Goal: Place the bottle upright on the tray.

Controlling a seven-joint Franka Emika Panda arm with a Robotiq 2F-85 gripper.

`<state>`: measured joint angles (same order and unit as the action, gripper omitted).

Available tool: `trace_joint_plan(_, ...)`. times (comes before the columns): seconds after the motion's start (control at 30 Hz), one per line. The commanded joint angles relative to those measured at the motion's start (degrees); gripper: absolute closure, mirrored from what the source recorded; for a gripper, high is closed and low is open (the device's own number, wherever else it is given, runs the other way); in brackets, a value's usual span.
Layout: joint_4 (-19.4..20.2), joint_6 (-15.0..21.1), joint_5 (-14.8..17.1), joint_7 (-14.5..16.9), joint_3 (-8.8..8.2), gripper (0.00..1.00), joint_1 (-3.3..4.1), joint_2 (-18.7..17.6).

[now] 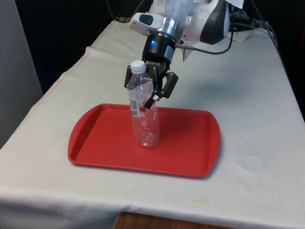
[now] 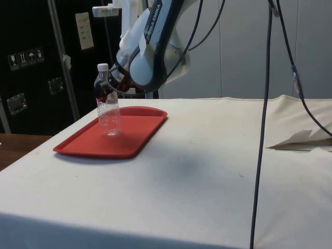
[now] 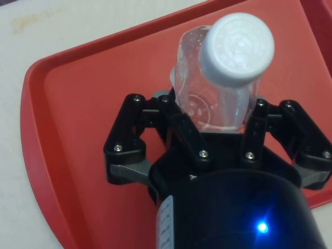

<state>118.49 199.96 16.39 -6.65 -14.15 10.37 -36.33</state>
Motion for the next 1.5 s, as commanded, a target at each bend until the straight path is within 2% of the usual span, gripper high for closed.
trace_joint_plan(0.0,-0.06,0.34,0.0,-0.11,0.11,0.65,-0.06,-0.11)
trace_joint_plan(0.33,-0.57,0.92,-0.06,-0.46,0.46,0.65,-0.23,-1.15)
trace_joint_plan(0.37,-0.11,0.23,0.0,-0.11,0.0,0.65,0.0,-0.46)
trace_joint_plan(0.4,-0.69,0.92,-0.06,-0.46,0.46,0.65,-0.29,-1.26)
trace_joint_plan(0.67,-0.34,0.23,0.0,-0.11,0.0,0.65,0.06,-0.63)
trace_joint_plan(0.97,-0.4,0.29,0.0,-0.06,0.0,0.63,0.0,-0.69)
trace_joint_plan(1.13,-0.4,0.23,0.0,0.0,0.0,0.45,0.0,-0.63)
trace_joint_plan(1.17,-0.4,0.23,0.0,0.0,0.0,0.4,0.0,-0.63)
trace_joint_plan(1.2,-0.4,0.23,0.0,0.0,0.0,0.3,0.06,-0.63)
trace_joint_plan(1.23,-0.4,0.17,0.0,0.06,-0.06,0.24,0.06,-0.63)
trace_joint_plan(1.27,-0.4,0.23,0.0,0.0,0.0,0.24,0.06,-0.63)
trace_joint_plan(1.3,-0.4,0.23,0.0,0.0,0.0,0.16,0.06,-0.63)
trace_joint_plan(1.4,-0.4,0.23,0.0,0.0,0.0,0.02,0.06,-0.63)
trace_joint_plan(1.47,-0.4,0.23,0.0,0.0,0.0,0.0,0.06,-0.63)
